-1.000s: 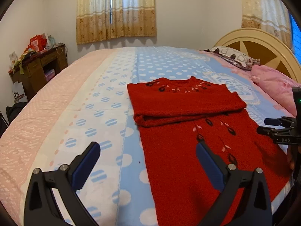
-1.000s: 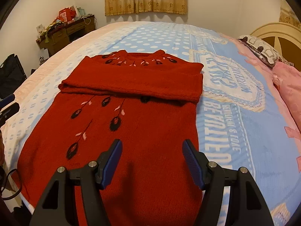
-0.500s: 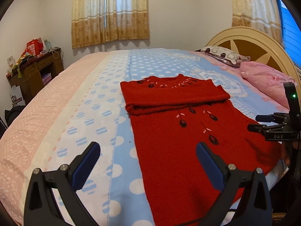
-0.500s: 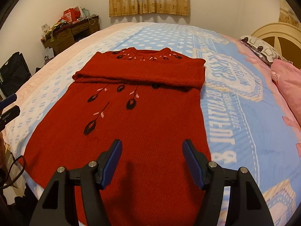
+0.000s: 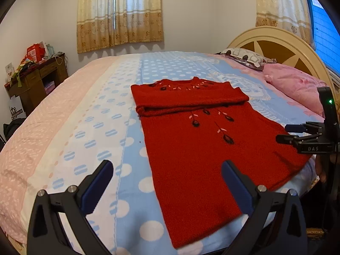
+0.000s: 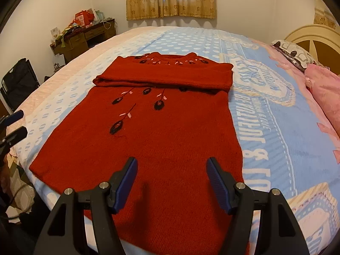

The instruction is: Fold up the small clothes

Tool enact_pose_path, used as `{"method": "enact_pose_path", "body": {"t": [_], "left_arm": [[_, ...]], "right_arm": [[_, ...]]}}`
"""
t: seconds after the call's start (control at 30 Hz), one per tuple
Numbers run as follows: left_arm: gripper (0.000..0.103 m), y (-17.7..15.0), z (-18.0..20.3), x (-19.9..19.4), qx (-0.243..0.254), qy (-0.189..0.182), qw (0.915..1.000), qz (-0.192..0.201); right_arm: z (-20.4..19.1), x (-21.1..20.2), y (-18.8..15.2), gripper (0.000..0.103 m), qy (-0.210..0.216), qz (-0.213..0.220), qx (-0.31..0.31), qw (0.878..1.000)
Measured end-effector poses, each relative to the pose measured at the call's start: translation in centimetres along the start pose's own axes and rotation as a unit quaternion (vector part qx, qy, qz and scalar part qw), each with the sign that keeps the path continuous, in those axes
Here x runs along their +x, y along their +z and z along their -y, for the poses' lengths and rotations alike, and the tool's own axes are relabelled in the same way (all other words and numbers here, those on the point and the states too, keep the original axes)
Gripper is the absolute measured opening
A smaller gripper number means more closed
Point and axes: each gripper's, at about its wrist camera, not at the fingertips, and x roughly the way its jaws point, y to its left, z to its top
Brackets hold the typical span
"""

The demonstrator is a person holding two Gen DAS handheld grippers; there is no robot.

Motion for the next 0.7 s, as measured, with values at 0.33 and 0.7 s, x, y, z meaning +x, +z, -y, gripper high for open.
{"method": "enact_pose_path", "body": {"t": [0.33, 0.7], "left_arm": [[0.103, -1.5, 0.8, 0.9, 0.005, -0.007, 0.9998, -0.019], [0.103, -4.2, 1.2, 2.2, -0.018, -0.023, 0.9978, -0.06]], "right_arm": [[-0.3, -0.4, -1.9, 0.069, 0.0, -0.009, 0.001, 1.0], [1.3, -2.2, -4.5, 0.072, -0.022, -0.009, 0.007, 1.0]]}}
